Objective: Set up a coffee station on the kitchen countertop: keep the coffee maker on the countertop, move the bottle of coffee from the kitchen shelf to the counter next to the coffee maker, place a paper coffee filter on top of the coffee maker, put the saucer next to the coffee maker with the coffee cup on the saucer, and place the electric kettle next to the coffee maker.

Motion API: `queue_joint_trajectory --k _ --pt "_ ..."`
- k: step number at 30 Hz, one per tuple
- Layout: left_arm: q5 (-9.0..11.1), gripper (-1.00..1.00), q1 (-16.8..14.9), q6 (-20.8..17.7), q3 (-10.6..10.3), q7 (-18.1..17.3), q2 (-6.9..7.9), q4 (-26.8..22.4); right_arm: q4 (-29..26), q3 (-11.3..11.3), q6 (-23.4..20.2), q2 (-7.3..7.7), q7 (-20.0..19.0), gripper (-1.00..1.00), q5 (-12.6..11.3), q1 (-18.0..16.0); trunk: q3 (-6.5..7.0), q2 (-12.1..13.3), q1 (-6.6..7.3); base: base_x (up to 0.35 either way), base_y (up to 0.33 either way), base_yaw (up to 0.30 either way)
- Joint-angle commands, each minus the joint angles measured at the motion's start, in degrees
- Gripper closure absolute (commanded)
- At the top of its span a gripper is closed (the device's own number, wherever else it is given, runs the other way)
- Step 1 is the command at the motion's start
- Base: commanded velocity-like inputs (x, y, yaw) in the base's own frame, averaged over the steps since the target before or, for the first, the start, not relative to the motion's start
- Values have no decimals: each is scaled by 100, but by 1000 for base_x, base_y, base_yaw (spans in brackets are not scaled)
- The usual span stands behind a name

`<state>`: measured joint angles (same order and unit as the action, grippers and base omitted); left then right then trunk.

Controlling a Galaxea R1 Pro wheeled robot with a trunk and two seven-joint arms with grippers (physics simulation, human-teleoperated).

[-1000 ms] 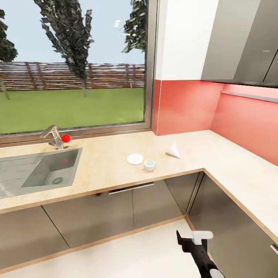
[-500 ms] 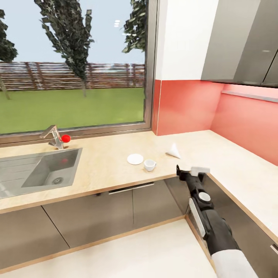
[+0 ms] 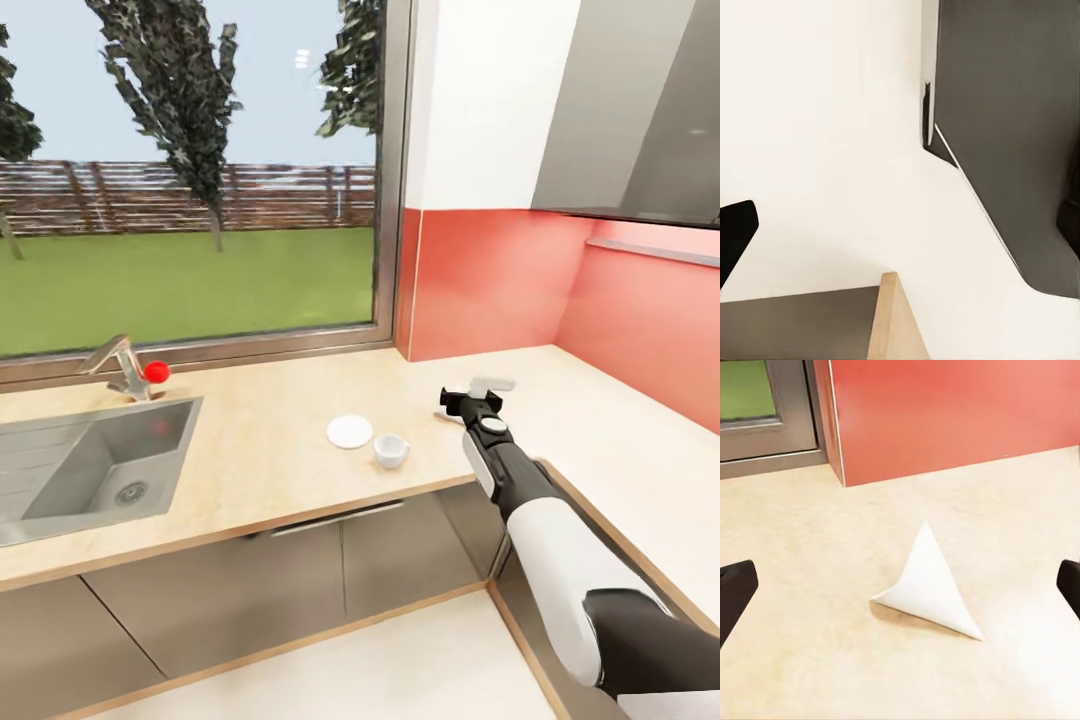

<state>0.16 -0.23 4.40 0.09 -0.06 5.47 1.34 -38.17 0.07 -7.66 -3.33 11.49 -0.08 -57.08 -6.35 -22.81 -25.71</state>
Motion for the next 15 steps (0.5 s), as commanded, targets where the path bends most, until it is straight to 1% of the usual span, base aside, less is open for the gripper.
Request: queue_joint_trajectory --k 1,6,11,13,15 --pt "1 -100 -4 35 0 -1 -1 14 51 2 -34 -2 20 -100 0 -1 -3 -10 -7 337 0 0" --pt "1 -100 -8 35 0 -3 -40 38 249 2 -34 -1 20 -100 1 3 37 -10 -7 336 -15 0" --pt "1 -100 -9 27 0 12 -47 112 389 2 -34 -7 27 -100 -1 3 82 -10 -7 308 -153 0" --pt "1 -100 -2 26 0 14 -47 122 403 2 -34 -8 28 -100 3 3 99 -10 -7 185 -101 0" --pt "1 -100 12 26 0 14 -47 127 416 2 -34 -9 29 -100 6 3 116 -10 -7 76 -41 0"
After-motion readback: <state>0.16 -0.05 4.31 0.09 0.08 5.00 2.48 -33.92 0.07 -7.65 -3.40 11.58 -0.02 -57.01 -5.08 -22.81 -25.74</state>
